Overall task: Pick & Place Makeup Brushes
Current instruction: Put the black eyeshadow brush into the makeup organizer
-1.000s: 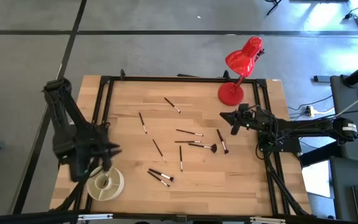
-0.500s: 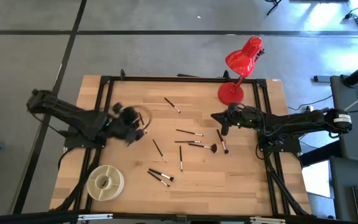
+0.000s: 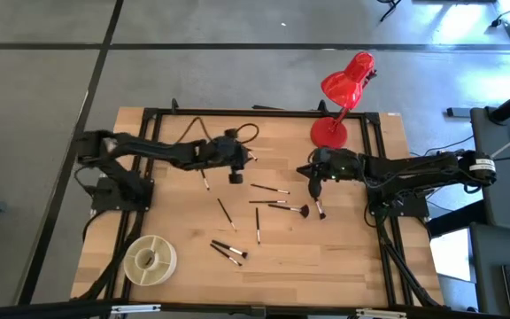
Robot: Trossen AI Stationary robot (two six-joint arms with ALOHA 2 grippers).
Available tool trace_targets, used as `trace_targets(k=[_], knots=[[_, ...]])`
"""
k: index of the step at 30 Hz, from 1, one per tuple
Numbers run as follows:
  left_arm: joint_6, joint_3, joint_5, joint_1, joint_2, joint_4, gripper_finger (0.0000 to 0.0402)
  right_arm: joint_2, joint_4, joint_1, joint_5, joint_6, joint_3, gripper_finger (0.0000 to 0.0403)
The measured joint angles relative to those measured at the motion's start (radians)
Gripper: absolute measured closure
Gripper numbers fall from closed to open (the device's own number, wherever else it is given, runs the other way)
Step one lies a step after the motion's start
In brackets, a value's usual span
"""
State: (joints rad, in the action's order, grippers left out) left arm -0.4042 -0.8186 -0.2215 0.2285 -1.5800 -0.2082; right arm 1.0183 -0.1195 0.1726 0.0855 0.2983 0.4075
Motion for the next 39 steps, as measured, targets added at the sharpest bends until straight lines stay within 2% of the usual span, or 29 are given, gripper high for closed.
trace_targets(k=[2,5,9,14,22,29,39], knots=[[-0.001,-0.025,0.057,0.029,-0.073,-0.027,0.0286,0.0,0.101,0.0,0.001,-0.016,0.035,0.0383],[0.018,-0.085,0.108,0.062,-0.169,0.027,0.0286,0.0,0.189,0.0,0.001,-0.021,0.058,0.0383],[-0.042,-0.158,0.114,0.073,-0.272,0.103,0.0286,0.0,0.219,0.0,0.014,-0.023,0.058,0.0383],[-0.103,-0.247,0.123,0.061,-0.337,0.203,0.0286,0.003,0.225,-0.001,0.017,-0.015,0.058,0.0383],[-0.126,-0.336,0.082,0.088,-0.367,0.362,0.0286,0.008,0.23,-0.007,0.018,0.004,0.058,0.0383],[-0.125,-0.341,0.139,0.122,-0.368,0.391,0.0286,0.008,0.231,-0.007,0.017,0.001,0.058,0.0383],[-0.193,-0.341,0.153,0.123,-0.382,0.378,0.0286,0.008,0.225,-0.007,0.018,-0.018,0.058,0.0383]])
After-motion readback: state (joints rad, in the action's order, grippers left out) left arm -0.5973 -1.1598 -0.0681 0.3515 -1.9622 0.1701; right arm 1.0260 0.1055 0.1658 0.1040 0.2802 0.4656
